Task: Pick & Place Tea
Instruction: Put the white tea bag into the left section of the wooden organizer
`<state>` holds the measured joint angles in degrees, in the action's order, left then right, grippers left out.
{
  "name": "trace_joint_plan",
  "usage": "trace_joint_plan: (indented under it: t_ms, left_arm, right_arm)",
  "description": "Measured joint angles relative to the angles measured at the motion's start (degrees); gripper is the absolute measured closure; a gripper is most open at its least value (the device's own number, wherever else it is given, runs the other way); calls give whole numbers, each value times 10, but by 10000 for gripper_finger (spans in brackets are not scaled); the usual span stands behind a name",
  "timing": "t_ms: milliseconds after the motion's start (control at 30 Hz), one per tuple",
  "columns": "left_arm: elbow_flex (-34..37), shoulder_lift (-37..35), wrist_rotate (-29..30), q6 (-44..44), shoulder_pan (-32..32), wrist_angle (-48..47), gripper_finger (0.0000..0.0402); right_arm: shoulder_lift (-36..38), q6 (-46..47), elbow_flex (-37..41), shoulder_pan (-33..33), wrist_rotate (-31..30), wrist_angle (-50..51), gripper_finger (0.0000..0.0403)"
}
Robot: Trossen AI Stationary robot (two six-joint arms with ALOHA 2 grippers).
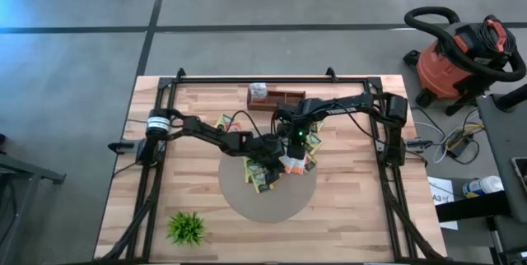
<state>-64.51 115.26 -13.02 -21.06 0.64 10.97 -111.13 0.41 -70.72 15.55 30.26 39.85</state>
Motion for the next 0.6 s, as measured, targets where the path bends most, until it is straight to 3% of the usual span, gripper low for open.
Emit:
trace_joint_plan:
  t_ms: [267,600]
  left_arm:
    - [6,-17,46,17,0,-14,324]
    - [11,-42,52,16,-13,-40,324]
  right_arm:
    - [0,-28,1,-1,1,-38,225]
    - [2,-42,1,1,-1,-53,225]
